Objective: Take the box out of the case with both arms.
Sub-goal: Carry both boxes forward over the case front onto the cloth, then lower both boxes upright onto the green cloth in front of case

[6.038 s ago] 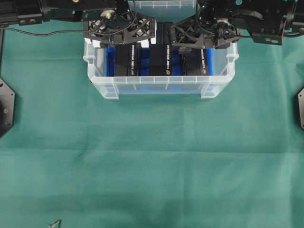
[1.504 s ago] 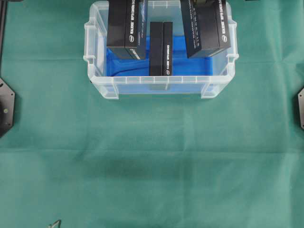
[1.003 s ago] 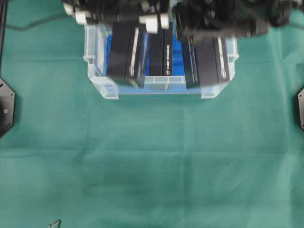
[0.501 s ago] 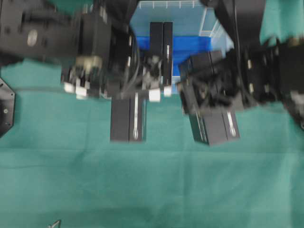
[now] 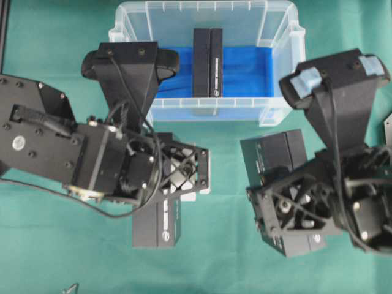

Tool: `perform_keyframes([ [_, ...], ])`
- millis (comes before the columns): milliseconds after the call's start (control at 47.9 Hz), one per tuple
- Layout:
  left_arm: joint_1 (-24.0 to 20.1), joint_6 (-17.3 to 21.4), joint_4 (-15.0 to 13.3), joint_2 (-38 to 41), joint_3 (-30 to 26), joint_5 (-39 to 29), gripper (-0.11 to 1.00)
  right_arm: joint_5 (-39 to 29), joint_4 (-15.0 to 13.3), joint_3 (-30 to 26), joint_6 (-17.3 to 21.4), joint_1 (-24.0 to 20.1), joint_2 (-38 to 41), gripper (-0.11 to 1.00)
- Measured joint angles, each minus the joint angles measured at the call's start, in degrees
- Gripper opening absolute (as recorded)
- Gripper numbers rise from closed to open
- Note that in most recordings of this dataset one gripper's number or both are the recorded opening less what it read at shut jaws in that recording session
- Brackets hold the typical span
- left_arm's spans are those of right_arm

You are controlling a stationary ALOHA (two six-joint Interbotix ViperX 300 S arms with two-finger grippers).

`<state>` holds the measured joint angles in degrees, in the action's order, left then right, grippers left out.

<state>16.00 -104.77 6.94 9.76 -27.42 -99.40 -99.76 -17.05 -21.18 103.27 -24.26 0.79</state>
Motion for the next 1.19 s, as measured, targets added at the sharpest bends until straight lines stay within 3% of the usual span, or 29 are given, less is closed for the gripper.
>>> perform_keyframes([
  [272, -0.2, 0.4, 0.1, 0.0, 0.6, 0.0, 0.63, 0.1, -0.1, 0.0, 1.8, -0.4, 0.7, 0.65],
  [1191, -0.7, 1.4, 0.1, 0.0, 1.0, -0.1, 0.63, 0.1, -0.7, -0.1, 1.8, -0.4, 0.7, 0.65],
])
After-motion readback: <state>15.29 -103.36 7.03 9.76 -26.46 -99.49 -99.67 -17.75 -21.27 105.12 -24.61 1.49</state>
